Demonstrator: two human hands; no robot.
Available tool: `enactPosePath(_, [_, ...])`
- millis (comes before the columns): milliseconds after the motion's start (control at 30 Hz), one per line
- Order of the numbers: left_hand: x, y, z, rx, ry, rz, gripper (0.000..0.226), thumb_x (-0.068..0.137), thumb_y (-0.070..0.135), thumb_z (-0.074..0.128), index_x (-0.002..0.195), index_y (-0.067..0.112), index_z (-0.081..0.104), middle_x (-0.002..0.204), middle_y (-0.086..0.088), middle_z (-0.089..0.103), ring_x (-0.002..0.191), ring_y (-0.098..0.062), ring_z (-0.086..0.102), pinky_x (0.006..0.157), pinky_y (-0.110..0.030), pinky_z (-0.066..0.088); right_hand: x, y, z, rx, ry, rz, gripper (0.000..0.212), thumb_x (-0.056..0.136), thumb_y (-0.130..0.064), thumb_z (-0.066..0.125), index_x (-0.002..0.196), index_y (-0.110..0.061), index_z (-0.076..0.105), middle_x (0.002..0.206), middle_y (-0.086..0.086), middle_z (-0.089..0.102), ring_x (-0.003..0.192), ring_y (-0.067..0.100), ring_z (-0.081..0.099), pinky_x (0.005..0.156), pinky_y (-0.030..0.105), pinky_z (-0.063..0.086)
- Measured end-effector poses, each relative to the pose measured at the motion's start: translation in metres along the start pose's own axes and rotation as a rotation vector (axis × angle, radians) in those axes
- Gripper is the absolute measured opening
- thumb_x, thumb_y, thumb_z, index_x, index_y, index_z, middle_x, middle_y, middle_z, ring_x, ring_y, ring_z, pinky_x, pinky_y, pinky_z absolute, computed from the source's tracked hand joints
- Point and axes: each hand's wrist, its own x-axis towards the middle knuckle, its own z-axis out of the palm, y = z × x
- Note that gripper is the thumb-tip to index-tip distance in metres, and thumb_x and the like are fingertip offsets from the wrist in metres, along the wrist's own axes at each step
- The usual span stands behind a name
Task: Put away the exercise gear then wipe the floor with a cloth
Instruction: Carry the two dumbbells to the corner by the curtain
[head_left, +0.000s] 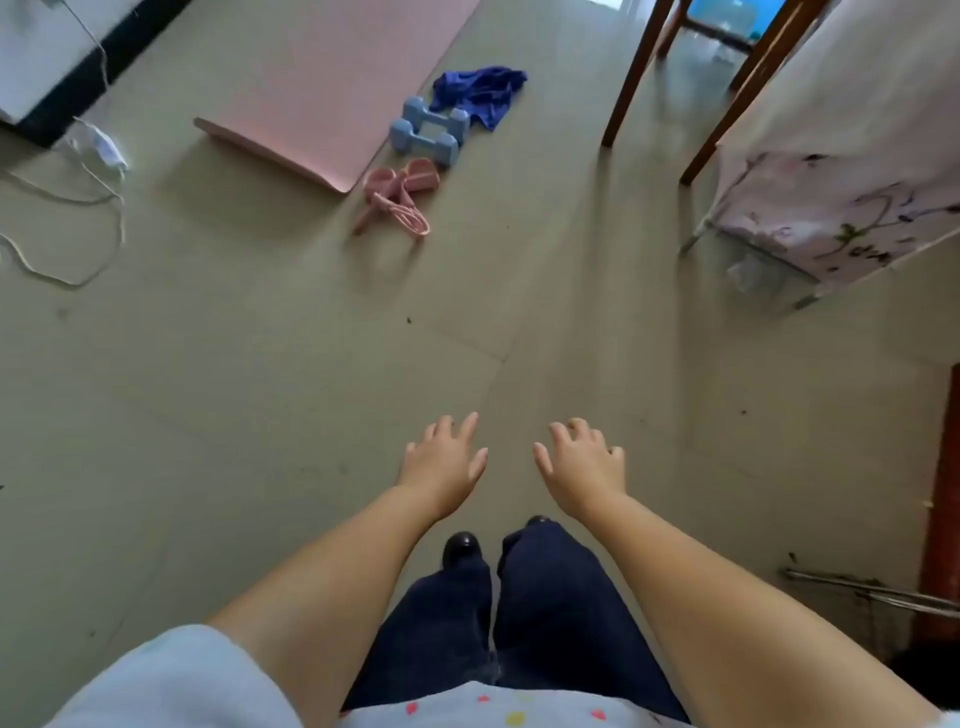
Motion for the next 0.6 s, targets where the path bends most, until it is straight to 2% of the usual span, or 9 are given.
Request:
enactPosePath(267, [0.092, 0.027, -0.063, 0.061, -0.002, 0.005, 0.057, 0.099, 0.044, 0.031, 0.149, 0.020, 0.018, 0.143, -0.011, 0.037, 0.131, -0.028, 0.036, 0.102, -0.042, 0.036, 0.093, 0.017, -0.066, -0.007, 0.032, -0.015, 0.047, 0.099, -0.048, 0.025, 0.136, -0.023, 0.040, 0.141, 0.004, 0.039, 0.126, 0.024, 0.040, 0.099, 0.042, 0.032])
enactPosePath(600, [0.261, 0.118, -0.214, 0.000, 0.076, -0.050, 0.056, 0.099, 0.043, 0.031, 0.148, 0.019, 0.021, 0.142, -0.010, 0.040, 0.130, -0.028, 0.038, 0.106, -0.042, 0.031, 0.266, 0.062, -0.256, -0.104, 0.085, -0.094, 0.051, 0.099, -0.049, 0.025, 0.143, -0.023, 0.032, 0.148, 0.005, 0.033, 0.132, 0.025, 0.036, 0.106, 0.043, 0.028])
